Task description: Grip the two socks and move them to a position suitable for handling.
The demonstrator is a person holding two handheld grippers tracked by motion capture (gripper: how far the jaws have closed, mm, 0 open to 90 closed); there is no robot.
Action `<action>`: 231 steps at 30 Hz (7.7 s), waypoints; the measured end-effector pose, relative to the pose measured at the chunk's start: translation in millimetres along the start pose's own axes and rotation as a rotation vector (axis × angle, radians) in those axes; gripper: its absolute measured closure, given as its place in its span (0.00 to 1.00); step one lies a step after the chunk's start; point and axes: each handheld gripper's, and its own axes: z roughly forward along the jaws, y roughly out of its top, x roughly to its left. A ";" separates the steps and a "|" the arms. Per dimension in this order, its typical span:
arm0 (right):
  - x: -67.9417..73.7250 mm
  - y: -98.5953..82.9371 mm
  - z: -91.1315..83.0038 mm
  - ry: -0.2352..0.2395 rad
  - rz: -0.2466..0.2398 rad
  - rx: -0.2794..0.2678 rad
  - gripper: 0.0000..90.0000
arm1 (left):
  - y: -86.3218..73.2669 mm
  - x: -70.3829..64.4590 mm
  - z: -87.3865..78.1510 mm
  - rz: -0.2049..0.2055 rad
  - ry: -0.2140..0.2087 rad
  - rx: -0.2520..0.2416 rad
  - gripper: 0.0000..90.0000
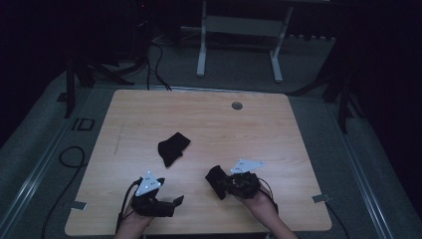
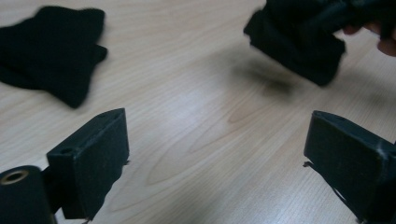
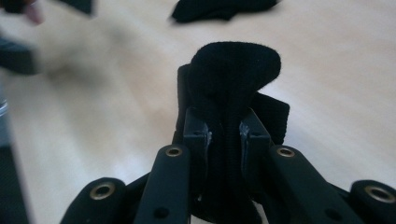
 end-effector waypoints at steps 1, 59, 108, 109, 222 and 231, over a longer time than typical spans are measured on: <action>0.0 0.0 0.0 0.000 0.000 0.000 0.86 | 0.5 -1.6 2.3 0.002 0.005 0.006 0.08; 37.3 -10.8 5.5 -0.007 -0.245 0.098 0.96 | 36.6 -30.7 71.0 0.086 -0.259 0.166 0.61; -28.5 23.3 -45.8 -0.045 -0.042 0.057 0.97 | 57.0 -16.7 5.2 0.179 -0.257 0.122 0.98; -28.5 23.3 -45.8 -0.045 -0.042 0.057 0.97 | 57.0 -14.3 2.4 0.175 -0.258 0.120 0.98; -11.9 144.8 181.5 -0.019 -0.046 0.167 0.30 | -12.6 59.4 -7.0 0.006 -0.100 0.035 0.59; -8.8 139.0 211.5 -0.062 -0.055 0.233 0.26 | -13.5 61.1 -6.9 -0.004 -0.092 0.040 0.55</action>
